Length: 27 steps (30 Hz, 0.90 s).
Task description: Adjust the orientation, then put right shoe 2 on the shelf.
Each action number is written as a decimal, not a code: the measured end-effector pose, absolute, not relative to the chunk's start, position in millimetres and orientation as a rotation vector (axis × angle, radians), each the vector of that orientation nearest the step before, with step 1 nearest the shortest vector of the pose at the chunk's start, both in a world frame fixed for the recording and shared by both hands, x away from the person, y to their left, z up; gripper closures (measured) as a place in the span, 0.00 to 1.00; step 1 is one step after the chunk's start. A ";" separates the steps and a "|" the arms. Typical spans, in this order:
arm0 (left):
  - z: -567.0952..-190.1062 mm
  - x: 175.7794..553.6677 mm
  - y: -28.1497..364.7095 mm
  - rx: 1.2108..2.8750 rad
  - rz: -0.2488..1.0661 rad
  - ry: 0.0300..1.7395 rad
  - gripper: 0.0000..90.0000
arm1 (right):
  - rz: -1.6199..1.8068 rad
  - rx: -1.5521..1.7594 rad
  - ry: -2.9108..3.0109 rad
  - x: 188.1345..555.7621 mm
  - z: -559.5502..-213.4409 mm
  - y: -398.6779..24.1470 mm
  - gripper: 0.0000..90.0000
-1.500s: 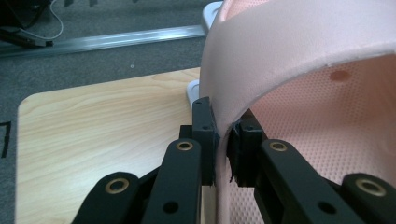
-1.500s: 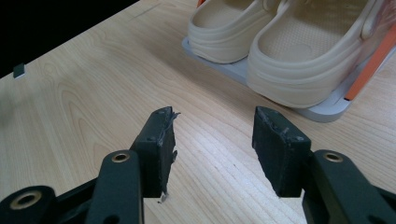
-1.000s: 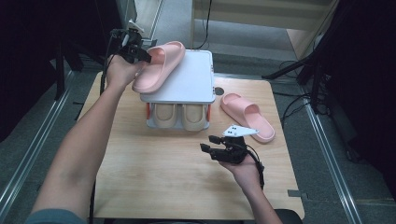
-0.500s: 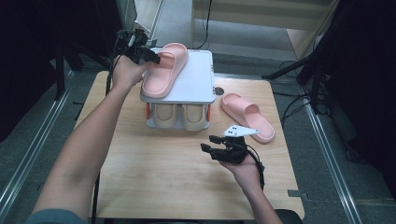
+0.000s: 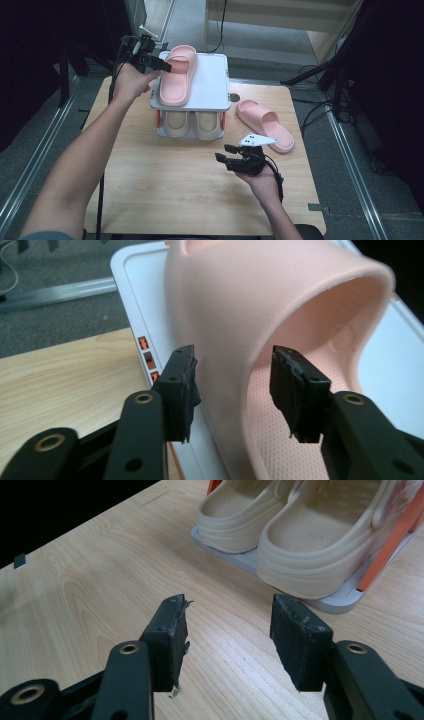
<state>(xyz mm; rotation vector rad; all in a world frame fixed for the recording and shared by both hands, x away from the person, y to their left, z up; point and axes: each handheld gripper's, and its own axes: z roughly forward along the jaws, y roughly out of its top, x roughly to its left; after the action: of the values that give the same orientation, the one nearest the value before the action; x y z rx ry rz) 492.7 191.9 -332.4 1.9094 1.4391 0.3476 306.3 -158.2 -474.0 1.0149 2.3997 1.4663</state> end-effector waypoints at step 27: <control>-367.6 426.1 247.5 1.930 0.288 1.349 0.45 | 1.379 1.169 2.289 349.1 -474.7 -212.9 0.70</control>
<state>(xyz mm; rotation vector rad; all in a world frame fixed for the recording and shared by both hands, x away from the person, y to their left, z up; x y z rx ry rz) 426.1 247.5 -367.6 1.9299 1.3493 0.2884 349.1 -212.9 -474.7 1.1692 2.2885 1.3789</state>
